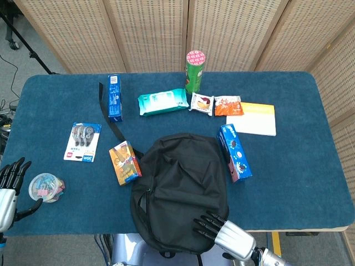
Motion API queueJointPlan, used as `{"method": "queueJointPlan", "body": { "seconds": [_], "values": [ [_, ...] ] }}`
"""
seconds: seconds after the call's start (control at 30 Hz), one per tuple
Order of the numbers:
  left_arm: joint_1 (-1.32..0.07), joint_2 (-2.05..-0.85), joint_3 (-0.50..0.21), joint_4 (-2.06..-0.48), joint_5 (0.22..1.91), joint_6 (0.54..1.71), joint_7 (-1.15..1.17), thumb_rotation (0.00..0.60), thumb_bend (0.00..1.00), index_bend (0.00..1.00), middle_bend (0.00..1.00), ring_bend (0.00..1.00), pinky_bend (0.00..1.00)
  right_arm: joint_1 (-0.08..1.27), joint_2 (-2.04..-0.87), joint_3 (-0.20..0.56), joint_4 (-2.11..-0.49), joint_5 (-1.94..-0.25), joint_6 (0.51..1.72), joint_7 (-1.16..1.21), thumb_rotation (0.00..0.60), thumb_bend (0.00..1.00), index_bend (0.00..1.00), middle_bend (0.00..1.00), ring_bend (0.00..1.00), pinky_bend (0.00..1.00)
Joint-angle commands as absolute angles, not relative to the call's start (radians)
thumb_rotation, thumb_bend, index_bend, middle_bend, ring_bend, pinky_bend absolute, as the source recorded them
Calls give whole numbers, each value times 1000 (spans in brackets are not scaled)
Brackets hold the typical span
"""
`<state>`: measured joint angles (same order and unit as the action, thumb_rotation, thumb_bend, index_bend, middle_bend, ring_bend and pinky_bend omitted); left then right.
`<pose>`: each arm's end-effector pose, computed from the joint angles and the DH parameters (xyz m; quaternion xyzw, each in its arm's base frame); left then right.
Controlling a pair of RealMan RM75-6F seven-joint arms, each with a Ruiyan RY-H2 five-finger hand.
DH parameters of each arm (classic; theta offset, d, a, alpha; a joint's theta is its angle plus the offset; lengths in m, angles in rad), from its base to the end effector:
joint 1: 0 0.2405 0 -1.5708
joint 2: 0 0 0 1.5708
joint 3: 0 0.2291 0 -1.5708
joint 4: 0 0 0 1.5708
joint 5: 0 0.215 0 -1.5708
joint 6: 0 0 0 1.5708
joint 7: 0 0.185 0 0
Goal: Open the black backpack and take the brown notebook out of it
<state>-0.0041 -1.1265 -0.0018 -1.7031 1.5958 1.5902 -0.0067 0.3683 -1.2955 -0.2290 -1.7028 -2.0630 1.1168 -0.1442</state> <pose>-0.2664 0.1864 0.1366 -0.5738 -0.4057 -0.4306 0.5664 -0.1509 -0.1423 -0.0264 0.8702 -0.2681 0.3673 0.1898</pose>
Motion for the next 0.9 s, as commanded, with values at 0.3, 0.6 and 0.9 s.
{"method": "queueJointPlan", "body": {
  "seconds": [0.3,0.6,0.9],
  "values": [
    [-5,-1129,-1,-1703,1597,1587,-1,600,215,0,0,0,0,378,-1327,-229,-1701,-2036,1148,-101,600,403,133,125,50,0],
    [-6,-1128,-2,-1703,1593,1585,-4,600,215,0,0,0,0,390,-1350,-230,-1690,-2021,1148,-85,600,414,166,166,91,0],
    [-7,-1127,-2,-1703,1591,1583,-5,600,215,0,0,0,0,408,-1347,-249,-1695,-2041,1140,-113,600,414,176,170,105,0]
  ]
}}
